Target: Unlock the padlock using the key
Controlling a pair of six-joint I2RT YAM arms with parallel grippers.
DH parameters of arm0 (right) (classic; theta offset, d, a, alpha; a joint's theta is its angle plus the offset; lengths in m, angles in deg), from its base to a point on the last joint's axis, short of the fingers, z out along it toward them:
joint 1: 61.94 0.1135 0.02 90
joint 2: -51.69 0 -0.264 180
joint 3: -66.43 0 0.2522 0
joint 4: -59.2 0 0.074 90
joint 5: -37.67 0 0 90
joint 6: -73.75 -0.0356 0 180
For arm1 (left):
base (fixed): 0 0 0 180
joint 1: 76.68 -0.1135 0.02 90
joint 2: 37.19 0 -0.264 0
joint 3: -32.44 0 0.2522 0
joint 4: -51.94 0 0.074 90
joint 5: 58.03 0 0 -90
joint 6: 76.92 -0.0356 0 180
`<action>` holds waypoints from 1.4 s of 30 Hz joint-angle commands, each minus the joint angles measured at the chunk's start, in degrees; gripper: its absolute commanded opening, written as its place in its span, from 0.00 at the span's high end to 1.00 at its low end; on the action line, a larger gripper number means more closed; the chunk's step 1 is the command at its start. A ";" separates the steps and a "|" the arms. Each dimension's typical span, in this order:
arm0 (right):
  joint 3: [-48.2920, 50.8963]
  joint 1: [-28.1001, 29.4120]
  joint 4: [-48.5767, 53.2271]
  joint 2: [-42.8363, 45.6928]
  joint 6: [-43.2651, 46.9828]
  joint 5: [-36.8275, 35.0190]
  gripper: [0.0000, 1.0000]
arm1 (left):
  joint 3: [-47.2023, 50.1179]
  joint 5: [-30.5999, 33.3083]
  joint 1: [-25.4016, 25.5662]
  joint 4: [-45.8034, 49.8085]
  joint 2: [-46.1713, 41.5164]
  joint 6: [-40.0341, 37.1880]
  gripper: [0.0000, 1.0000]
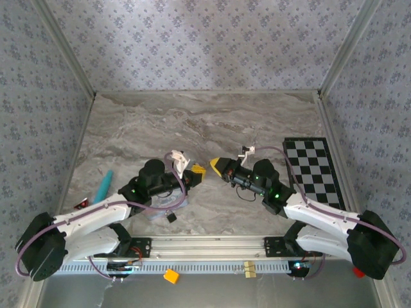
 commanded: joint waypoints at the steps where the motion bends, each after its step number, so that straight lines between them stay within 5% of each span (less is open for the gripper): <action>1: 0.36 0.73 -2.02 0.47 1.01 -0.35 1.00 | -2.39 -0.91 -0.37 -1.37 -0.12 0.89 0.88; 22: -1.30 3.47 -3.77 -1.14 0.59 -0.92 1.00 | -0.26 0.56 -0.64 -7.09 0.98 -1.31 0.75; 35: -1.75 3.86 -4.68 -1.13 0.06 -1.00 1.00 | -0.62 0.14 -0.66 -6.98 2.48 -2.79 0.80; 42: -1.70 3.86 -4.92 -1.03 -0.42 -1.04 1.00 | -0.70 -0.71 -1.08 -6.75 3.05 -3.37 0.92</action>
